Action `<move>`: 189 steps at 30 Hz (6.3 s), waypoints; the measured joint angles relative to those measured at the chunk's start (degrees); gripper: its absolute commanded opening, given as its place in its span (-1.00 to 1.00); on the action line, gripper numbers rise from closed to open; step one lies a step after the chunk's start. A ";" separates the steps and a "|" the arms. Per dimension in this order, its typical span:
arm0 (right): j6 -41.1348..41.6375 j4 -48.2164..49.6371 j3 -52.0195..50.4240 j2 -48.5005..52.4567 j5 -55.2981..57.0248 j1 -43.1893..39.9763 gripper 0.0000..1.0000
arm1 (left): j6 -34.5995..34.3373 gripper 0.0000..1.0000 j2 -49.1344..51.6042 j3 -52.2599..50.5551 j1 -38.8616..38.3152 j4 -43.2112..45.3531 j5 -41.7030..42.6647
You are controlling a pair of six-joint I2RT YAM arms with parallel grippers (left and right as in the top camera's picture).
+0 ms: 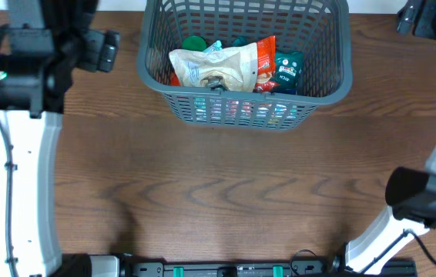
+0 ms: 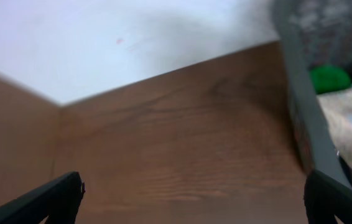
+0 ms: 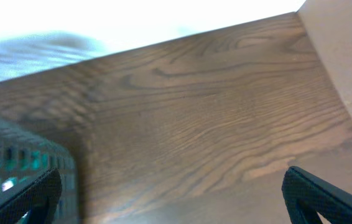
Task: Pack container
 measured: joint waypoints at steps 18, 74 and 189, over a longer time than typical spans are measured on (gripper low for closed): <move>1.44 8.02 -38.12 -36.37 4.46 8.66 0.98 | -8.83 0.97 -33.48 -37.35 0.59 7.87 7.72; 3.67 23.37 -98.79 -109.85 1.20 18.18 0.99 | -12.94 0.97 -58.71 -59.69 0.59 6.71 10.93; -3.80 51.12 -130.70 -111.91 3.76 20.70 0.99 | -11.82 0.96 -86.71 -107.45 -2.03 52.19 9.14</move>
